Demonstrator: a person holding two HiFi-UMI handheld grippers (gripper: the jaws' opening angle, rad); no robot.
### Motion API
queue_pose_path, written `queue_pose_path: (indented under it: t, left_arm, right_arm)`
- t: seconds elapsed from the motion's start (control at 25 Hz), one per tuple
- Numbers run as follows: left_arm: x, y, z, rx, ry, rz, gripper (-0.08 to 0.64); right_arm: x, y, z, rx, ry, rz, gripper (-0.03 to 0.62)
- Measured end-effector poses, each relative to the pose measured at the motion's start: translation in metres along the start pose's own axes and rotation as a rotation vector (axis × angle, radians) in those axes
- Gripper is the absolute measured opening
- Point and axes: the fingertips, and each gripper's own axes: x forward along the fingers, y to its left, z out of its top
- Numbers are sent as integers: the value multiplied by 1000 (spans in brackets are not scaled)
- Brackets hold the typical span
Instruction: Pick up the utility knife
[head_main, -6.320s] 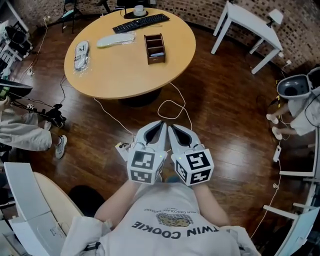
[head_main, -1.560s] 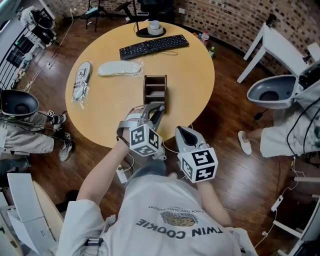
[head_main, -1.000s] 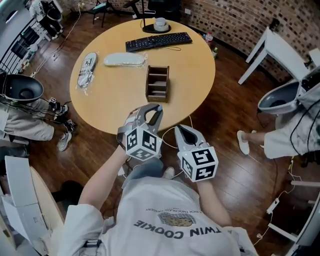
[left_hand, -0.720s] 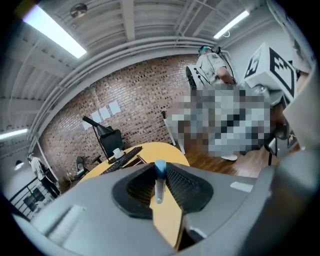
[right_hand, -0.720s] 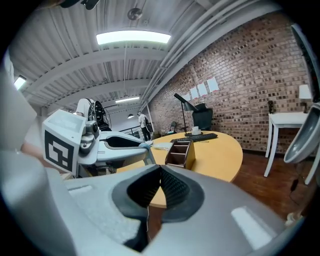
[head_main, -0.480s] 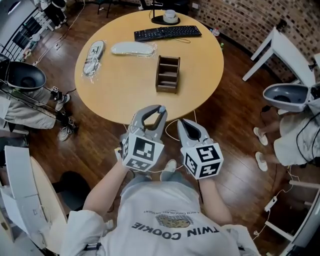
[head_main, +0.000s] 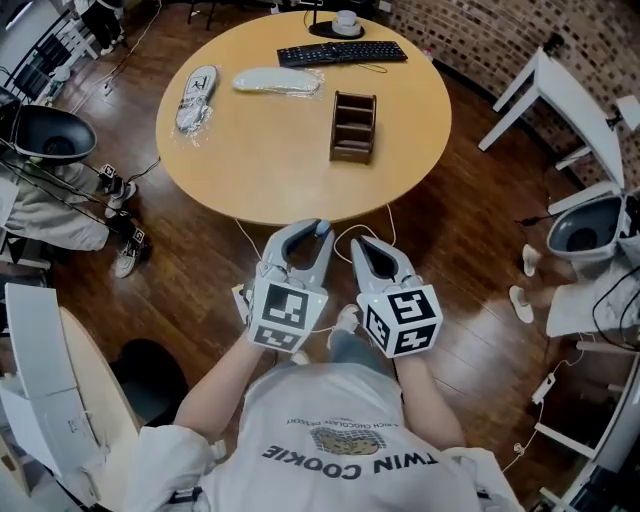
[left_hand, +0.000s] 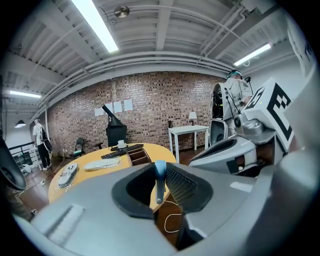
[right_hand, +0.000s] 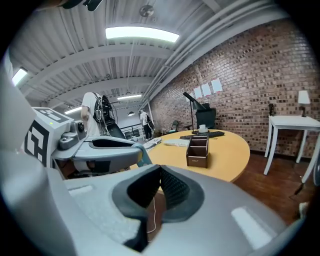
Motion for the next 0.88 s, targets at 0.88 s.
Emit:
queue_pose_path:
  t: [0.88]
  left_arm:
    - [-139,-28,-35,-105,-53,-60,71]
  right_arm:
    - [-74,125,-25,-18,-75,-134,2]
